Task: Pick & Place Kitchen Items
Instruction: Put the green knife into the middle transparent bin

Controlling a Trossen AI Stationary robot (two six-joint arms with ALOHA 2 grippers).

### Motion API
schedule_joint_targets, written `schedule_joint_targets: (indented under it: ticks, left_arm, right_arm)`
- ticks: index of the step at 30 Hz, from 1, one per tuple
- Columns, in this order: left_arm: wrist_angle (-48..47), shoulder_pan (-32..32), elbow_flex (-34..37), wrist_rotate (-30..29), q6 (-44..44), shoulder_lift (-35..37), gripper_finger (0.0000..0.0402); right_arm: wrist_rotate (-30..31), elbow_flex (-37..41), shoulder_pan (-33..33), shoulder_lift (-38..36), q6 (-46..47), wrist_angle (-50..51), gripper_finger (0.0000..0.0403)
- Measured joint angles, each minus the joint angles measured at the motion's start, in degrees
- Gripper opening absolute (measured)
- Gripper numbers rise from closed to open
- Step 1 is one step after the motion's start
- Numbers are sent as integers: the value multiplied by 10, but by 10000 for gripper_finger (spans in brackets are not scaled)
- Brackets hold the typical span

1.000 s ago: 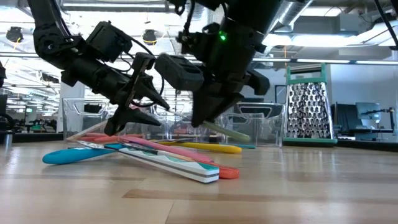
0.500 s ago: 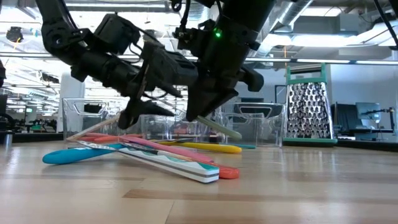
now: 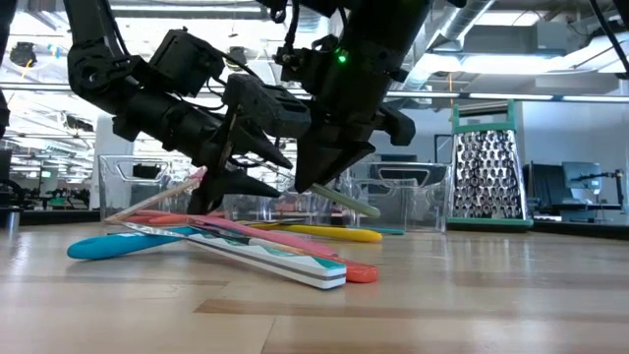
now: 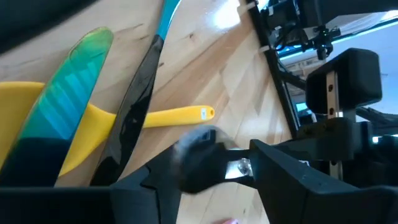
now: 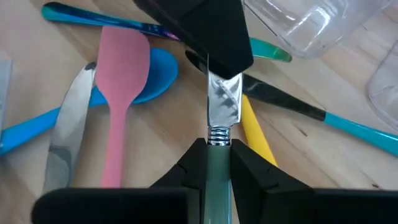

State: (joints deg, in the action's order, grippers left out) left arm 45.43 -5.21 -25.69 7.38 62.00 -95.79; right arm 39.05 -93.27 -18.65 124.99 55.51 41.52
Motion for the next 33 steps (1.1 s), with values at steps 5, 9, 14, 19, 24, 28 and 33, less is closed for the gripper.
schedule_joint_targets:
  ticks: [5,9,14,19,24,28,33]
  left_arm:
    - [3,0,0,0,0,0,131]
    - [10,1,0,0,0,0,94]
    - [14,1,0,0,0,0,52]
    - [24,1,0,6,2,0,18]
    - [34,1,0,12,2,0,6]
    - [39,1,0,15,-18,0,6]
    - [47,1,1,5,-59,0,3]
  right_arm:
    - [-1,0,0,0,0,2,39]
    - [-2,0,0,0,0,2,39]
    - [-2,0,0,0,2,10,39]
    - [-2,0,0,0,9,15,39]
    - [-2,0,0,0,9,17,39]
    - [-8,0,0,0,10,17,39]
    - [-15,0,0,0,7,18,39]
